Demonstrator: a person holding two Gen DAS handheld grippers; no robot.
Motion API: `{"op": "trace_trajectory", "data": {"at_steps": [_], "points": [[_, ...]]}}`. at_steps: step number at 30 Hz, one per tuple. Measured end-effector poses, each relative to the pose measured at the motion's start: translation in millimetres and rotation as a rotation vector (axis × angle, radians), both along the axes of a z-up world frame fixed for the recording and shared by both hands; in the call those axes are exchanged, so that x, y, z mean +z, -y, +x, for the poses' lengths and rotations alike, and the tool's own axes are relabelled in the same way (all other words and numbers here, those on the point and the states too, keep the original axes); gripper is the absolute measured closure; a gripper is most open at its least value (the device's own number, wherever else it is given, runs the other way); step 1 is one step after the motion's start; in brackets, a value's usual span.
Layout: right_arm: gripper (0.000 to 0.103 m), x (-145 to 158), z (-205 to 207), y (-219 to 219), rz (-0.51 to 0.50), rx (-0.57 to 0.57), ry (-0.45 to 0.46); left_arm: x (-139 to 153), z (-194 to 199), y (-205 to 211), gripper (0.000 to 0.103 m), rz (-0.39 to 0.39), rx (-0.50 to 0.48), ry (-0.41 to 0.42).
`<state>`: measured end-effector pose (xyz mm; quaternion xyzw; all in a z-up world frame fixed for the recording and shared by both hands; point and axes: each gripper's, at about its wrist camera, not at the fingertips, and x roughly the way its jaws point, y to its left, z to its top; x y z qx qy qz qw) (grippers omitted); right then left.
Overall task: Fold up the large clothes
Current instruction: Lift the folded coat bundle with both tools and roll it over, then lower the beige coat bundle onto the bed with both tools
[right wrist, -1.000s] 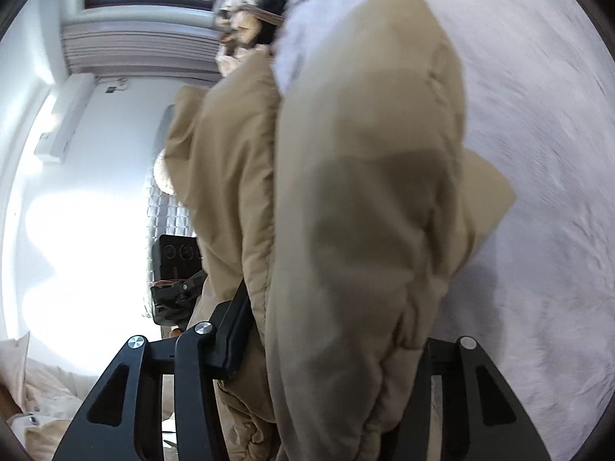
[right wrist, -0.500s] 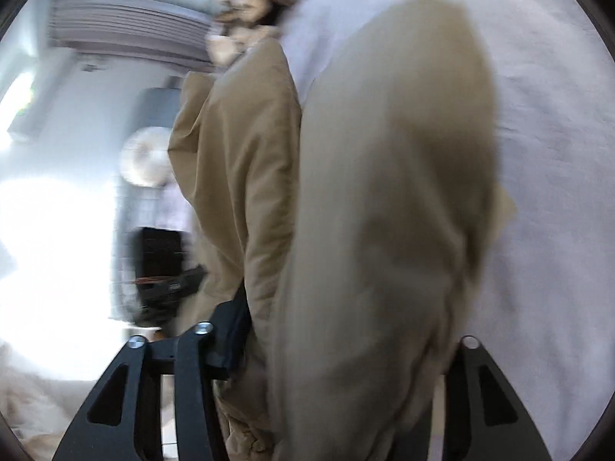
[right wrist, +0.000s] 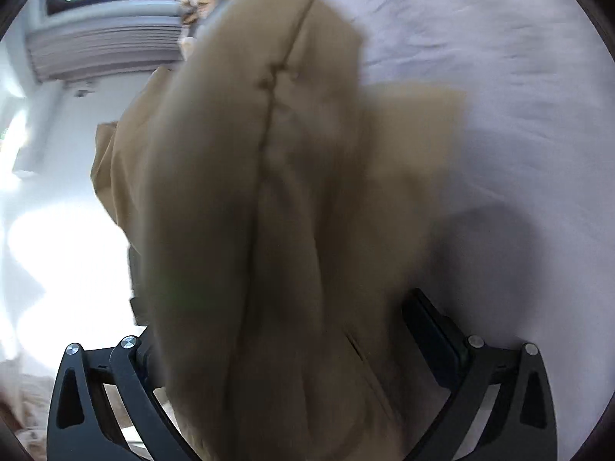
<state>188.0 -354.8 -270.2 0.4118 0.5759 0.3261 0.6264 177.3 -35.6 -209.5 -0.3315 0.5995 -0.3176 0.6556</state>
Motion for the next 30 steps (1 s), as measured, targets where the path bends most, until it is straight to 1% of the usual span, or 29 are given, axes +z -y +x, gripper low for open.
{"op": "trace_trajectory", "data": {"at_steps": [2,4,7,10,13,15,17,19,22,25,27,28,29,30], "points": [[0.000,-6.4,12.2,-14.3,0.031,0.000,-0.006,-2.8,0.8,-4.8,0.005,0.005,0.018,-0.008],[0.000,0.2,15.1,-22.3,0.044,0.010,0.017,3.7,-1.2,-6.1,0.006,0.006,0.017,0.008],[0.001,27.0,9.6,-30.0,0.069,0.038,0.083,23.6,-4.8,-2.2,0.006,-0.001,-0.010,0.059],[0.001,51.1,12.5,-37.6,0.082,0.049,0.130,39.5,-2.7,-5.8,0.006,-0.021,-0.006,0.090],[0.001,73.1,22.1,-55.6,0.096,0.071,0.189,51.2,-0.5,-22.3,0.006,-0.026,0.014,0.121],[0.001,79.4,28.6,-69.4,0.104,0.083,0.214,58.9,2.5,-38.6,0.006,-0.013,0.029,0.141],[0.001,79.8,36.4,-84.7,0.132,0.087,0.226,65.0,5.0,-56.5,0.006,0.007,0.048,0.160],[0.001,75.8,35.0,-89.0,0.168,0.085,0.232,70.7,10.0,-77.0,0.006,0.037,0.074,0.176],[0.001,77.6,56.5,-121.6,0.190,0.116,0.262,79.2,30.2,-110.8,0.006,0.071,0.121,0.202],[0.001,80.1,78.5,-143.8,0.191,0.141,0.291,80.3,46.8,-135.1,0.006,0.097,0.143,0.232],[0.001,74.1,95.2,-152.1,0.165,0.125,0.282,73.0,59.9,-143.9,0.006,0.130,0.157,0.230],[0.001,66.9,104.0,-154.1,0.137,0.102,0.262,65.2,67.2,-146.4,0.006,0.158,0.165,0.219],[0.001,58.9,110.8,-154.3,0.107,0.079,0.238,58.1,72.0,-147.5,0.006,0.182,0.169,0.206],[0.001,48.3,116.9,-152.4,0.051,0.048,0.203,47.0,77.8,-148.7,0.006,0.212,0.176,0.178]]}}
